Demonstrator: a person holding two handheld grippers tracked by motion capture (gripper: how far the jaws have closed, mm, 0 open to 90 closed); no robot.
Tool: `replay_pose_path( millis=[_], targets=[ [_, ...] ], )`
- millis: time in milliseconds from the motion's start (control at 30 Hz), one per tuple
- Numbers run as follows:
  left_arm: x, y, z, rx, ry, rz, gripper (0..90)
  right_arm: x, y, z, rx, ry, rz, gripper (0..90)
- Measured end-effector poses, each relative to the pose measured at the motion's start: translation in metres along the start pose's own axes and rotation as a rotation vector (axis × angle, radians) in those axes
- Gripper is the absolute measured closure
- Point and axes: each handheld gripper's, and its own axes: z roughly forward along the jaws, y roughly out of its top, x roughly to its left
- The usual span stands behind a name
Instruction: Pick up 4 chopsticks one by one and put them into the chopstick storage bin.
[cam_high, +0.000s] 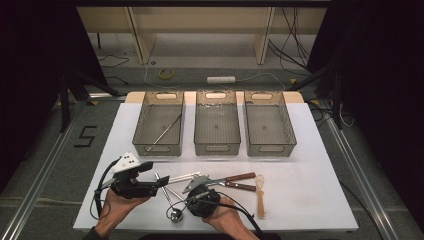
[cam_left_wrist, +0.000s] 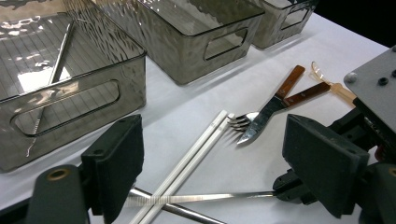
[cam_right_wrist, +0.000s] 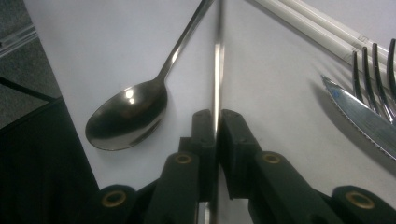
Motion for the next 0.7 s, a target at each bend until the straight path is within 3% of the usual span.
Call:
replay_pose_path(
  millis=[467, 667, 700],
  targets=[
    [0.000, -0.001, 0.003, 0.027, -0.005, 0.014, 21.1, -0.006, -0.001, -0.002, 0.001, 0.023, 0.011, 86.0],
    [0.001, -0.003, 0.010, 0.090, -0.030, 0.039, 22.6, -0.011, 0.001, -0.009, -0.012, 0.034, -0.010, 86.1],
    [-0.001, -0.004, 0.015, 0.134, -0.044, 0.061, 22.8, -0.011, 0.001, -0.010, -0.011, 0.035, -0.015, 86.1]
  ],
)
